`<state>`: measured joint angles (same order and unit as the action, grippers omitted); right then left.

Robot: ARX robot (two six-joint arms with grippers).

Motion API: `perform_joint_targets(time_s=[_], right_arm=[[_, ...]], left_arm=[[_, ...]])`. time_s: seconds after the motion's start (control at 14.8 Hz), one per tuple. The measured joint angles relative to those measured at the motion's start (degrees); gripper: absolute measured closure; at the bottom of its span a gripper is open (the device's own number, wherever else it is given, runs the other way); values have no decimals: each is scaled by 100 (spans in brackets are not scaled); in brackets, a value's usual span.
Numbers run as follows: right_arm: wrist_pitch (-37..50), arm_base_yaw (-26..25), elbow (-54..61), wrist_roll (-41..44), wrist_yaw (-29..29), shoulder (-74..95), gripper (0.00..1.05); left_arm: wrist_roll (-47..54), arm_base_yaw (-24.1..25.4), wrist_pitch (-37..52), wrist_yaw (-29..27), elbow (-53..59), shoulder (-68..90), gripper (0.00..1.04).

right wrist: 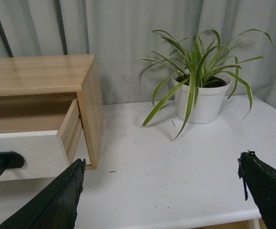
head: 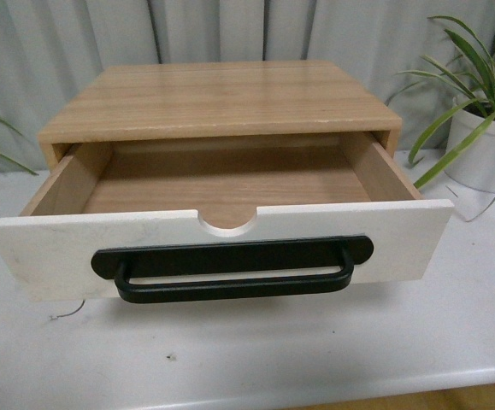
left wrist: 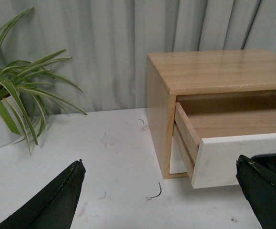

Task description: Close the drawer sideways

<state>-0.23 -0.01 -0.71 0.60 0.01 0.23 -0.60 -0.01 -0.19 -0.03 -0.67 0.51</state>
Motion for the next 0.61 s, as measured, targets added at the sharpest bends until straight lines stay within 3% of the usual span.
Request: perform_joint_targets(time_s=[0.61], right_arm=[[2, 0, 0, -2, 0, 0, 6]], left_arm=[[0, 0, 0, 0, 0, 0, 7]])
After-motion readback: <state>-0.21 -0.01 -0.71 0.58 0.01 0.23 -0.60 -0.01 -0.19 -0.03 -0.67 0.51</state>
